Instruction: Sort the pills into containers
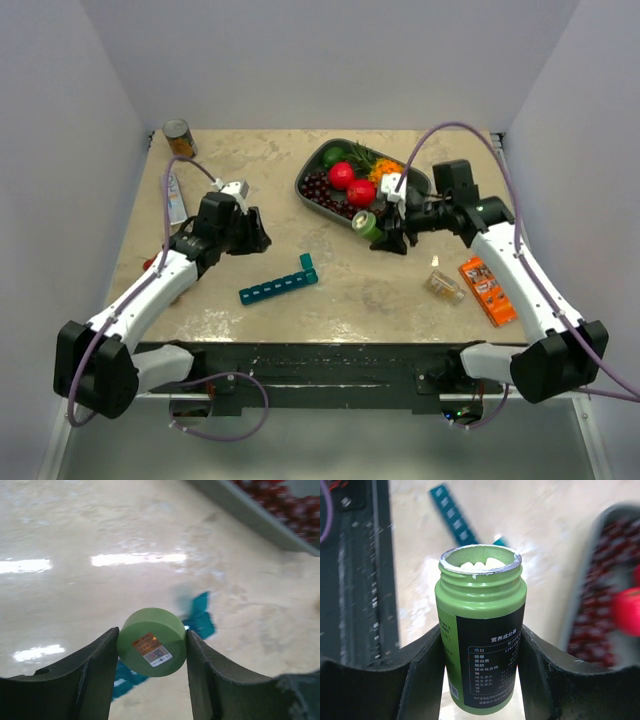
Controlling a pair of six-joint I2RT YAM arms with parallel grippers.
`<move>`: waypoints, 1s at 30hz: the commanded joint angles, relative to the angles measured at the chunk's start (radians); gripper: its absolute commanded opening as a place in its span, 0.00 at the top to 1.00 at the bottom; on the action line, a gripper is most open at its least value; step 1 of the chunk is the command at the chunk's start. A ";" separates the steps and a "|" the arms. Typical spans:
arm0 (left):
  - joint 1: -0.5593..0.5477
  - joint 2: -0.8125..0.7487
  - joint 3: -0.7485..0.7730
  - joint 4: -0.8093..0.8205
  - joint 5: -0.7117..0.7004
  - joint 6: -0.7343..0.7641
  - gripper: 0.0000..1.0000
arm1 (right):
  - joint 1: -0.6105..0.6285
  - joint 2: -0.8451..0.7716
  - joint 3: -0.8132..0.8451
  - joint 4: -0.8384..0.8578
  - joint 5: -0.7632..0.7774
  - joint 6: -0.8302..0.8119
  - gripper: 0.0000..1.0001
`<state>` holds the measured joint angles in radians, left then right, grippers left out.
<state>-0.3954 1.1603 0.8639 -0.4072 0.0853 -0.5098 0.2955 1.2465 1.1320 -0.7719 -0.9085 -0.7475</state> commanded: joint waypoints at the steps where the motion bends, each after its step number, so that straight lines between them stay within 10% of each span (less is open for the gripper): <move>1: 0.084 0.068 -0.049 0.027 -0.104 0.111 1.00 | -0.004 -0.012 0.224 -0.083 0.049 0.037 1.00; 11: 0.139 0.231 -0.049 0.013 -0.206 0.166 0.97 | -0.006 -0.108 0.218 0.062 0.092 0.241 1.00; 19: 0.144 0.280 -0.057 0.019 -0.165 0.197 0.65 | -0.009 -0.147 0.187 0.140 0.161 0.307 1.00; 26: 0.159 0.184 -0.078 0.045 -0.144 0.202 0.13 | -0.013 -0.168 0.137 0.256 0.226 0.434 1.00; 30: 0.164 0.131 -0.089 0.047 -0.134 0.191 0.12 | -0.019 -0.162 0.123 0.313 0.273 0.488 1.00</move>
<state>-0.2436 1.3643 0.7868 -0.4034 -0.0620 -0.3218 0.2855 1.1038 1.2613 -0.5907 -0.6895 -0.3542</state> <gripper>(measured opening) 0.875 0.545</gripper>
